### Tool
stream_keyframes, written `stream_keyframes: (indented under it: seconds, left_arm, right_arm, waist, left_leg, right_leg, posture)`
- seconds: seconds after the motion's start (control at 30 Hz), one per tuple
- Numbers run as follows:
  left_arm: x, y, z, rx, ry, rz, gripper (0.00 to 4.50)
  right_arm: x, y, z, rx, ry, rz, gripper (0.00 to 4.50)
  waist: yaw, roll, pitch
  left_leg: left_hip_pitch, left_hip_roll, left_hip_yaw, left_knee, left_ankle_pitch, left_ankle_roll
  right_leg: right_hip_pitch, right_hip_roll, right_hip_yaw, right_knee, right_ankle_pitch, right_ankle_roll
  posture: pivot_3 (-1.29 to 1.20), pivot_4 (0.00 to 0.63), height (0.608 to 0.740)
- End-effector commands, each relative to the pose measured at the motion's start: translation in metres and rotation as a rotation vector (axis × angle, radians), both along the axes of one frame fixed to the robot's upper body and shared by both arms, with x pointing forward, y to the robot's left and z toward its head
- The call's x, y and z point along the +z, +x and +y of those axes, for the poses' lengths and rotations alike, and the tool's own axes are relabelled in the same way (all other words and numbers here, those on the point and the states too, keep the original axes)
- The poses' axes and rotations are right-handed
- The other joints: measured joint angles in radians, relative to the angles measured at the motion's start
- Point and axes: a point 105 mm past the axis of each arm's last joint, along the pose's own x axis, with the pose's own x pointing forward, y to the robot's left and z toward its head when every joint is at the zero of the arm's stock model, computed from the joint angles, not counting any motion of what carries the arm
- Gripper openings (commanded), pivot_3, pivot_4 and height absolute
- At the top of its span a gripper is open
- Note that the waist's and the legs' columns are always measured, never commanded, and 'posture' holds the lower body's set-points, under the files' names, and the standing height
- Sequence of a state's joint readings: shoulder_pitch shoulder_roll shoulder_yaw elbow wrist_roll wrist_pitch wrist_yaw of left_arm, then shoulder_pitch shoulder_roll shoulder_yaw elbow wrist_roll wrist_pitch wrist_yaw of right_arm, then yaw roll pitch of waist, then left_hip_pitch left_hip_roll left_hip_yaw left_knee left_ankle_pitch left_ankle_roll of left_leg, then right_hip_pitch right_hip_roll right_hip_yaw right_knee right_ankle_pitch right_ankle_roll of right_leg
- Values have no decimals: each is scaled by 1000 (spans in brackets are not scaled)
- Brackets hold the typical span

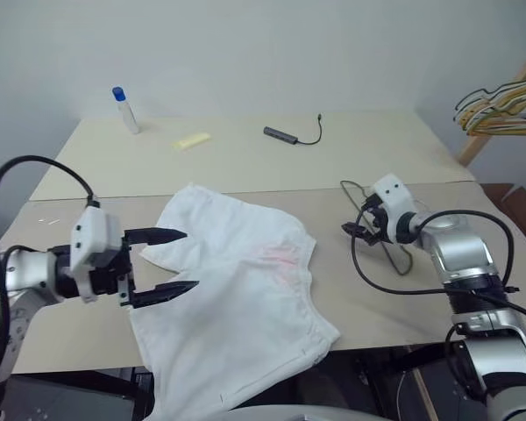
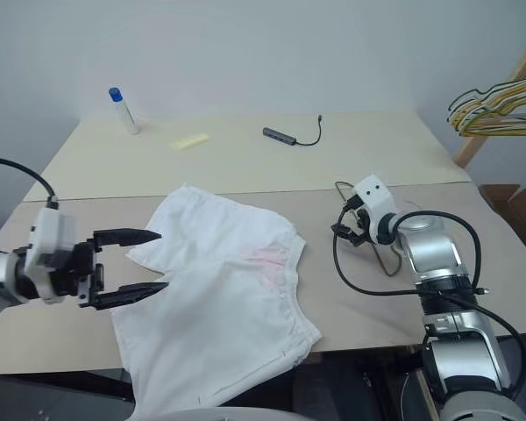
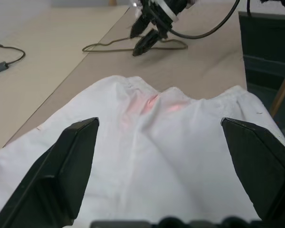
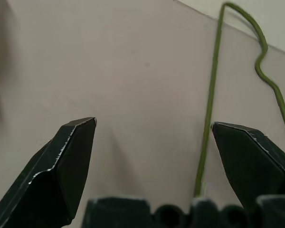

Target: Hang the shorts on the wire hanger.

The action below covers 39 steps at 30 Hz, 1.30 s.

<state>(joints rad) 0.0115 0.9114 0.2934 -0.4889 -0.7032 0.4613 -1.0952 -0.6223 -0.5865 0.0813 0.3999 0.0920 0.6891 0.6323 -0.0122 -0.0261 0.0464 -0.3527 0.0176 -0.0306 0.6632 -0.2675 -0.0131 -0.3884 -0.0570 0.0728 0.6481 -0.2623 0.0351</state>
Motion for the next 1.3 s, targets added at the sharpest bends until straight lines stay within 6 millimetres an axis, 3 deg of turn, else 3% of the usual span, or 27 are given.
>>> stream_keyframes:
  seconds: [0.03, 0.2, 0.3, 0.43, 0.7, 0.77, 0.87, 0.97, 1.13, 1.3]
  left_arm:
    - [12, 5, -9, -11, -31, -58, 4469]
    - [13, 3, -16, -47, -36, -67, 4469]
    - [13, 3, -17, -51, -37, -69, 4500]
    - [14, 3, -19, -56, -49, -77, 4500]
    - [9, 7, -20, -28, -46, -78, 4500]
    - [10, 22, -19, 67, -65, -99, 4500]
    - [11, 61, -16, 323, -152, -53, 4500]
    - [12, 82, -21, 442, -264, 26, 4500]
    - [16, 100, -38, 505, -599, 284, 4500]
    - [12, 108, -55, 500, -793, 498, 4500]
  right_arm:
    - [9, 11, -16, -64, 0, -24, 4500]
    - [-12, 3, -12, -24, 27, 78, 4500]
    - [-24, -2, -11, -28, 37, 134, 3946]
    - [-36, -5, -19, -64, -7, 172, 2641]
    - [-40, -5, -27, -79, -47, 169, 13]
    - [-37, -3, -27, -74, -64, 130, 13]
    - [-18, 4, -18, -46, -83, 10, 13]
    - [2, 3, -6, 3, -81, -63, 13]
    - [52, -5, 25, 86, -4, -234, 13]
    - [91, -26, 69, 262, -38, -476, 13]
  waist:
    - [-2, 0, 0]
    - [-8, 0, 0]
    - [-10, 0, 0]
    - [-9, -1, -1]
    - [-7, -3, -4]
    - [-7, -4, -4]
    - [0, -7, -6]
    - [-3, -6, -7]
    - [-10, -6, -6]
    - [-5, -6, -6]
  left_leg:
    - [0, 0, 0, 0, 0, 0]
    - [0, 0, 0, 0, 0, 0]
    - [0, 0, 0, 0, 0, 0]
    - [1, 0, 0, 0, 0, 0]
    - [1, 0, 0, 0, 0, 0]
    - [2, 0, 0, 0, 0, 0]
    - [2, 0, -2, 0, 0, 0]
    - [1, -1, -3, 2, 0, 0]
    - [-3, -2, -4, 2, 0, 0]
    - [-2, -3, -7, 2, 0, 0]
  right_leg:
    - [0, 0, 0, 0, 0, 0]
    - [0, 0, 0, 0, 0, 0]
    - [0, 0, 0, 0, 0, 0]
    - [1, 0, 0, 0, 0, 0]
    - [2, 1, 0, 0, 0, 0]
    - [2, 0, 0, 0, 0, 0]
    - [3, 0, 0, 0, 1, 1]
    - [3, 0, 0, 0, 2, 2]
    - [-1, -2, 0, 1, 2, 3]
    - [0, -2, -1, 1, 3, 3]
  posture:
    - [62, 0, 740]
    - [67, 0, 740]
    - [69, 0, 740]
    - [69, 0, 740]
    - [62, 0, 740]
    - [57, 0, 740]
    - [49, 0, 740]
    - [43, 0, 740]
    - [30, 0, 740]
    - [14, 0, 740]
